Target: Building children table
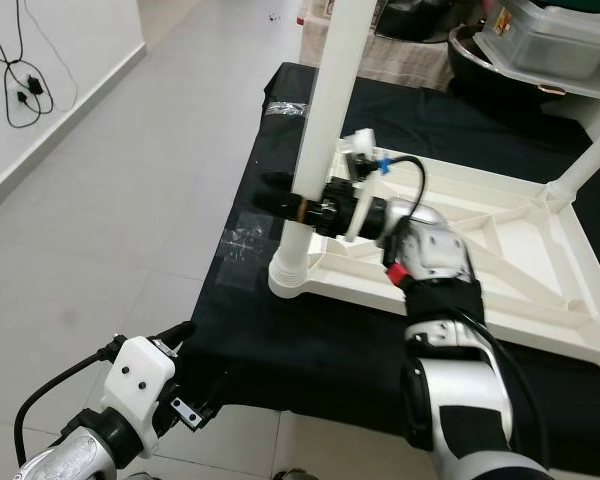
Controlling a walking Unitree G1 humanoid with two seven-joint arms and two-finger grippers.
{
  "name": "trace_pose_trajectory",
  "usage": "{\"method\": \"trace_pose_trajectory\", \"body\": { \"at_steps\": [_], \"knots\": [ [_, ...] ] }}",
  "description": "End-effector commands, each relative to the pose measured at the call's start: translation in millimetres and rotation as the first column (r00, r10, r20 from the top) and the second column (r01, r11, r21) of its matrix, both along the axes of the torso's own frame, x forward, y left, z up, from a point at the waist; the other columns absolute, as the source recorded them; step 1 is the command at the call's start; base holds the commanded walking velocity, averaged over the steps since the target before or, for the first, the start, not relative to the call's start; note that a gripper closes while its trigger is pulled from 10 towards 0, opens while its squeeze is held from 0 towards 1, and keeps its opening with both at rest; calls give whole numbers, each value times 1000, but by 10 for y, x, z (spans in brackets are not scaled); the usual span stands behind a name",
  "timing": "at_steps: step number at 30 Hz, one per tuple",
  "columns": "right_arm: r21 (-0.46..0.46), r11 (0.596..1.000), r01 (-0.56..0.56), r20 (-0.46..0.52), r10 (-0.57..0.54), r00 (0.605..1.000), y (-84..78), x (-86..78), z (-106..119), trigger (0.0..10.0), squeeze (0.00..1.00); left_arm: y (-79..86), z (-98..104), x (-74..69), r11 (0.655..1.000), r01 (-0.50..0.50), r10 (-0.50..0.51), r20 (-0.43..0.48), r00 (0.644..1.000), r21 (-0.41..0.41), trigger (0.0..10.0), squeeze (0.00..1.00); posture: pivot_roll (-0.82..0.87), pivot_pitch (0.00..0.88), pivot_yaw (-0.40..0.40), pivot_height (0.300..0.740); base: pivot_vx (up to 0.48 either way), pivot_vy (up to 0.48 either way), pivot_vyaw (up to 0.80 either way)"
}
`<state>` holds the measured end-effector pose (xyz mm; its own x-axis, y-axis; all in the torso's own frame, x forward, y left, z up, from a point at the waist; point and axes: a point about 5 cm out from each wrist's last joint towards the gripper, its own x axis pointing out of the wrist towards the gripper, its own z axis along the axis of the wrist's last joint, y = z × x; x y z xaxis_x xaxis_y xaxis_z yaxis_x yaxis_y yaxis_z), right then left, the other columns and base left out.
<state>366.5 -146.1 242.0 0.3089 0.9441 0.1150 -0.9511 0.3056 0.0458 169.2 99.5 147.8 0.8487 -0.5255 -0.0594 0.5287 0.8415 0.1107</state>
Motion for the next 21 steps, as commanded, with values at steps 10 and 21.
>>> {"method": "trace_pose_trajectory", "body": {
  "at_steps": [10, 21],
  "knots": [
    [22, 774, 633, -52, -631, 774, -86, 123, -273, 0, 0, 6, -22, 3, 1000, 2, -2, -10, 1000, 9, 10000, 0, 150, 137, -125, 740, 0, 0, 0],
    [-74, 61, 995, -168, -985, 48, -202, -220, -582, 0, 0, 6, -32, 4, 1000, 12, -12, -10, 1000, 13, 10000, 0, 155, 132, -120, 740, 0, 0, 0]
  ]
}}
